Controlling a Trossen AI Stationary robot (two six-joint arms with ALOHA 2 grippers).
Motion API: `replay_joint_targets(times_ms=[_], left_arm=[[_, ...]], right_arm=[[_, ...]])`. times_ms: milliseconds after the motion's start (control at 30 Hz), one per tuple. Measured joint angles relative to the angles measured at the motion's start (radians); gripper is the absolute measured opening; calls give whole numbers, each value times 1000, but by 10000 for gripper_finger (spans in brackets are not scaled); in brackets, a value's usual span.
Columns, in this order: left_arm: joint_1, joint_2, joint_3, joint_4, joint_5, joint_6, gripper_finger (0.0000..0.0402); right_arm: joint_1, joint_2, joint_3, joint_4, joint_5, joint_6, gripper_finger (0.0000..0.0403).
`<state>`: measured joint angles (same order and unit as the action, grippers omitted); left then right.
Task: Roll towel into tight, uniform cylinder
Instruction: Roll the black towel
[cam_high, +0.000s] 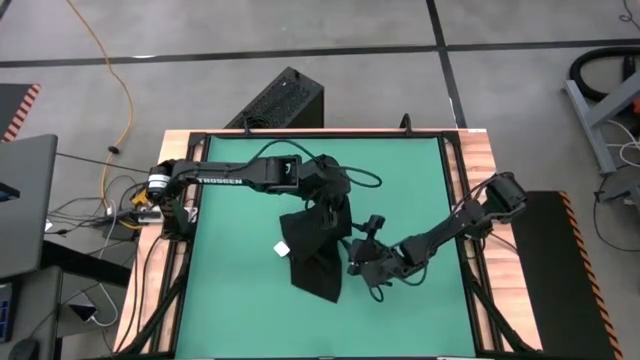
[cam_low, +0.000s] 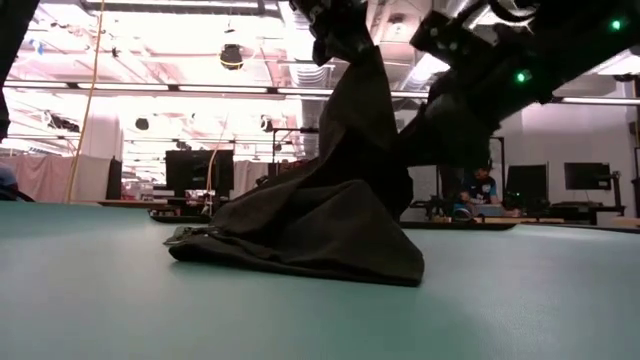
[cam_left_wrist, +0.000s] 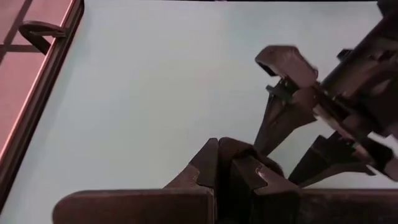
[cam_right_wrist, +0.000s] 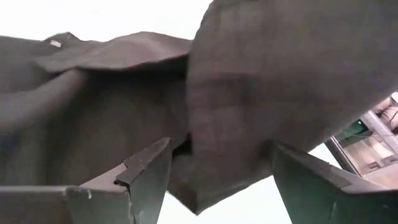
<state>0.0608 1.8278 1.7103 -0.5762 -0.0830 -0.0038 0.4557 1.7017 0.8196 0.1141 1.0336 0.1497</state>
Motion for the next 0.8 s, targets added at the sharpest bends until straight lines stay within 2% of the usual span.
replay_joint_targets(times_ms=[333, 433, 533, 667, 800], left_arm=[[0, 0, 0, 22, 0, -35, 0], [-2, 0, 0, 22, 1, -36, 0], [-3, 0, 0, 21, 2, -39, 0], [-4, 0, 0, 10, 8, -34, 0], [-3, 0, 0, -34, 14, -17, 0]], right_arm=[[-9, 145, 135, 10, 257, -82, 290], [-13, 193, 181, 7, 349, -89, 268], [-1, 223, 218, 6, 458, -113, 197], [24, 227, 241, 6, 514, -203, 36], [44, 181, 246, -4, 508, -229, 10]])
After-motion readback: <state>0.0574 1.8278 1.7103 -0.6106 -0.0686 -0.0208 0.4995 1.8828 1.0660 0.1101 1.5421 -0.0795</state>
